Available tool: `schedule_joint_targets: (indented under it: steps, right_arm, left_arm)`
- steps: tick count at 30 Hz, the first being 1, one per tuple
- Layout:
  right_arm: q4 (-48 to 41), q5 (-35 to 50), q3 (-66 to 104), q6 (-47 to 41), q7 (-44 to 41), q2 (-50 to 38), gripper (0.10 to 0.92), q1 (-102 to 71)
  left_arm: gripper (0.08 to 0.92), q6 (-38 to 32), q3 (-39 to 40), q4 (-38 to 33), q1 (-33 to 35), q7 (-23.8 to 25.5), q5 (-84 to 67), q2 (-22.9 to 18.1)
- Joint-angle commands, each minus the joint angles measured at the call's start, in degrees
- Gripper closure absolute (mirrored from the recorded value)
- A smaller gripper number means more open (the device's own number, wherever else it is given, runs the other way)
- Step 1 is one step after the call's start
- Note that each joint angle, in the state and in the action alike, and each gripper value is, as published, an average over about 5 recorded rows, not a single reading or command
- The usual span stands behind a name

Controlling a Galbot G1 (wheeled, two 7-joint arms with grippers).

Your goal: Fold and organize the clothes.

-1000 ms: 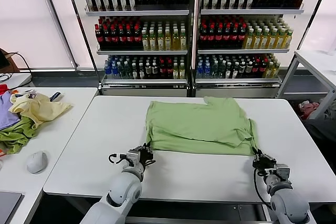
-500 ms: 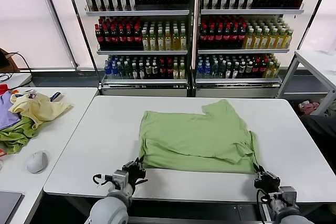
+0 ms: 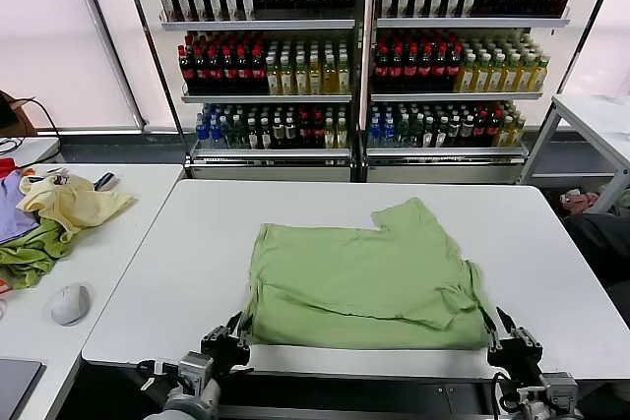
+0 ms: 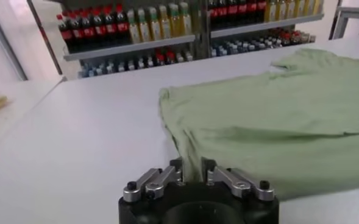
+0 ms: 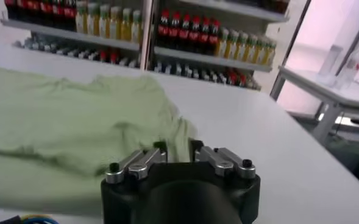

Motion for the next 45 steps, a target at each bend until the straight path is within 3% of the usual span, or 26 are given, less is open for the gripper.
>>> schedule_joint_targets:
  steps: [1, 9, 14, 21, 28, 41, 45]
  right_arm:
    - [-2.18, 3.23, -2.82, 0.25, 2.30, -2.49, 0.411, 11.84]
    - [-22.15, 5.43, -15.31, -4.55, 4.65, -5.14, 0.223, 36.59]
    - [-32.14, 7.67, -20.68, -6.69, 5.01, -4.95, 0.203, 47.44]
    - [-45.24, 9.11, -26.07, -8.27, 4.56, -2.82, 0.203, 57.29]
    - [-56.33, 8.60, -29.49, -8.82, 4.19, 0.24, 0.203, 65.37]
    - [-69.09, 5.83, -29.58, -8.66, 2.18, 5.56, 0.207, 71.05]
    - [-71.07, 5.60, -29.81, -8.16, 1.54, 6.17, 0.267, 71.46]
  left_arm:
    - [0.523, -4.41, -0.91, 3.31, -9.02, -0.92, -2.42, 0.82]
    - [0.289, -5.52, 8.22, 21.67, -28.79, -1.93, -4.73, -4.15]
    - [0.188, -5.80, 11.75, 31.15, -37.40, -2.30, -6.09, -6.62]
    - [0.177, -5.95, 15.05, 43.95, -46.79, -2.99, -5.79, -10.09]
    - [0.177, -3.81, 16.31, 51.56, -50.96, -3.49, -4.82, -11.79]
    - [0.178, -1.09, 16.32, 55.42, -52.10, -2.99, -9.87, -12.70]
    - [0.242, 0.02, 16.42, 55.10, -51.80, -2.88, -12.08, -12.49]
